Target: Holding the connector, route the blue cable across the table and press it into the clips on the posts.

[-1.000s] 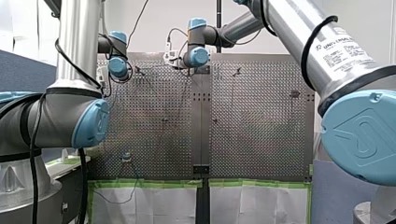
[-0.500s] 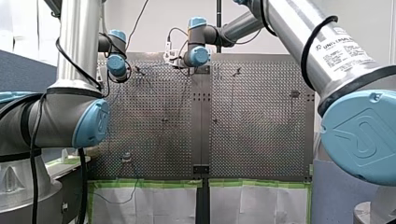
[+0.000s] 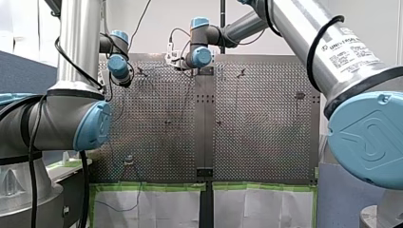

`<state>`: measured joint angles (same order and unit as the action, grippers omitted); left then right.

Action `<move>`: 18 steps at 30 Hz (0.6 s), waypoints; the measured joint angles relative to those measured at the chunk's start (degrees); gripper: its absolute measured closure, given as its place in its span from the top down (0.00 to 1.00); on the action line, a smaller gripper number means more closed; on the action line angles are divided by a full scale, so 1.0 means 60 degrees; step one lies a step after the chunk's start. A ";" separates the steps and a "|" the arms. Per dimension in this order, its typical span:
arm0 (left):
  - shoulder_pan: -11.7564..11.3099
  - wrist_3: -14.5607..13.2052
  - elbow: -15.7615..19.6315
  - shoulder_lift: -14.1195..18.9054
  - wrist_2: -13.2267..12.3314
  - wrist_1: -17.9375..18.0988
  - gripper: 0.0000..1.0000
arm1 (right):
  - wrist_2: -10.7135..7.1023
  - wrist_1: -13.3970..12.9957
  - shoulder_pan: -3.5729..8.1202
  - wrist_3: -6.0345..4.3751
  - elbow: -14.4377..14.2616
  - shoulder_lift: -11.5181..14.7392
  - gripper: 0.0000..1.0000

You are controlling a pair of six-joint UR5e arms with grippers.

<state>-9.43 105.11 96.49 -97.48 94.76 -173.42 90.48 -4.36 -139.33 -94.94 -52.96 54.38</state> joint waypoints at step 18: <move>0.0256 0.0336 0.0695 0.1137 -0.0054 -0.1485 1.00 | 0.0007 0.0069 -0.0024 0.0000 0.0000 -0.0012 0.00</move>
<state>-7.89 107.12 100.66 -90.66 94.43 -182.33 90.52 -3.95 -139.47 -94.94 -52.96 54.31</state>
